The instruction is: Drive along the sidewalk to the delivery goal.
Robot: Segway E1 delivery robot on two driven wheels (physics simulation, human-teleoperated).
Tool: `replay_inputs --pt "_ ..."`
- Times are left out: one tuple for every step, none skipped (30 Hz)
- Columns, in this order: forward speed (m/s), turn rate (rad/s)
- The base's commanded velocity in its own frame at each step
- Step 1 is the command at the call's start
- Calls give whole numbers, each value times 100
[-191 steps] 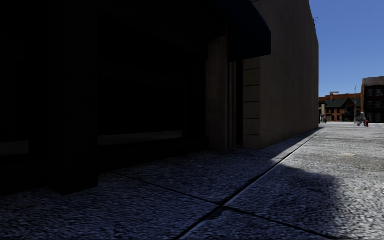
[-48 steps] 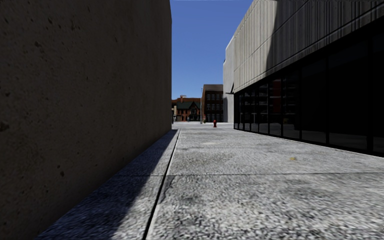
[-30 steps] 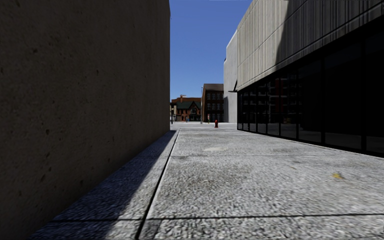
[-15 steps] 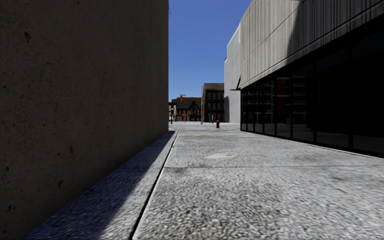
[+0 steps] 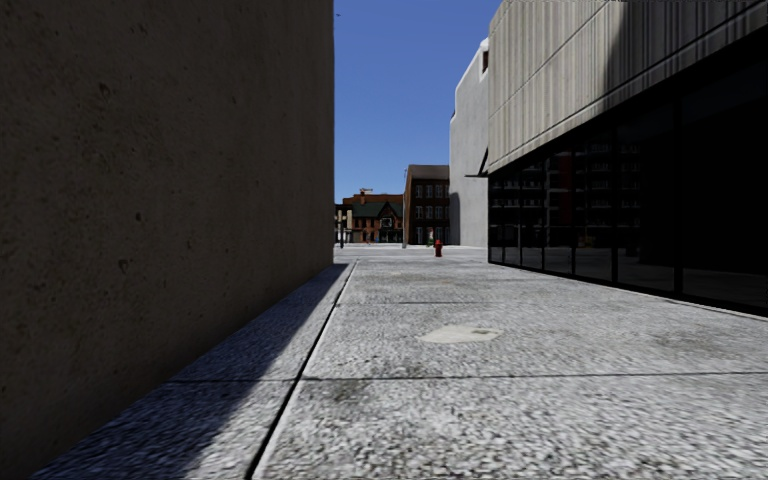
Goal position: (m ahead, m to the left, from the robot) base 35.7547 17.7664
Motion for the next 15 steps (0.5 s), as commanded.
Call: replay_inputs --pt "200 0" --pt "200 0" --pt "200 0" --pt "200 0" --pt "200 0" --pt "200 0" --pt "200 0" --pt "200 0" --pt "200 0" --pt "200 0" --pt "200 0" --pt "200 0" --pt "200 0" --pt "200 0" --pt "200 0"
